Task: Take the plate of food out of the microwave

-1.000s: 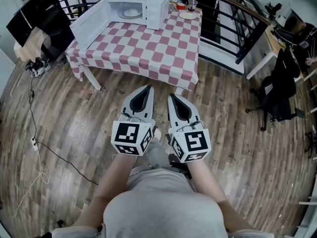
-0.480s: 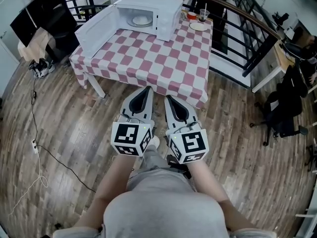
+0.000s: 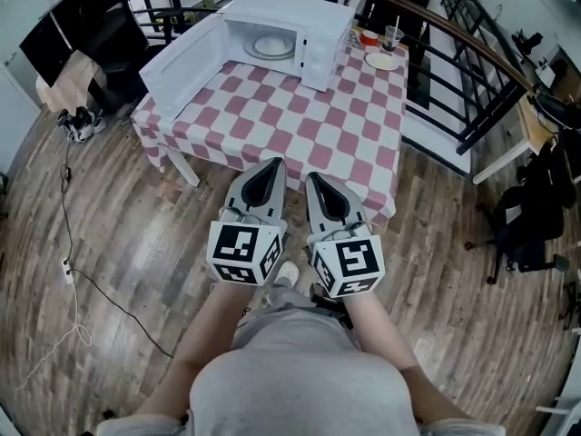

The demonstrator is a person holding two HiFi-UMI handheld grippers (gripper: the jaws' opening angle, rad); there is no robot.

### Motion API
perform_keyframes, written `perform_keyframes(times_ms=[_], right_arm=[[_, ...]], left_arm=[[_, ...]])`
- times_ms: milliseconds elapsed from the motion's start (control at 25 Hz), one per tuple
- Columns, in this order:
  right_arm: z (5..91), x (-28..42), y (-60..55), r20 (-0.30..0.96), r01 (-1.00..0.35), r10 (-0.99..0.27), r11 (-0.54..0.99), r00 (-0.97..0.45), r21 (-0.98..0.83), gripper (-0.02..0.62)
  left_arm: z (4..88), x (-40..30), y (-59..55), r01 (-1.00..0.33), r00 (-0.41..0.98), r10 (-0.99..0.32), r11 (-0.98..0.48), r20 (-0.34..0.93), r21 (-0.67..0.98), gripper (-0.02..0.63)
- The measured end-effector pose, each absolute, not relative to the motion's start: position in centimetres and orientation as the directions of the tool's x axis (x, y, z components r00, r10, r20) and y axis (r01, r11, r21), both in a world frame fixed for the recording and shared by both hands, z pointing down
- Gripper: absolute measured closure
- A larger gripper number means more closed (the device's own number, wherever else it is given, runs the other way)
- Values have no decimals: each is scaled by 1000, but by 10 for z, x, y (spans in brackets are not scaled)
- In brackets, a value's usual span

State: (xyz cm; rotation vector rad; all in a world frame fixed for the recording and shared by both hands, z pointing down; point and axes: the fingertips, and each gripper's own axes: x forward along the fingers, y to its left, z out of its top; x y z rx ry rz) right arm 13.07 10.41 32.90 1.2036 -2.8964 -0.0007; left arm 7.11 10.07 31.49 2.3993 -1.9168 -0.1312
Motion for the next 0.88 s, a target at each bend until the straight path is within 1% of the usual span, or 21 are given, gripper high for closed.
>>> perform_keyframes(times_ms=[360,880], right_arm=[[332,107,44,-4,-719,-719,694,-695,-46,569],[336,86,-25,14,-711,-712,700,-702,-61,569]], left_arm=[[320,46,43,-967,235,-972,-233,15,100,606],[324,27,-28,-966,237,-971,-233,32,112,606]])
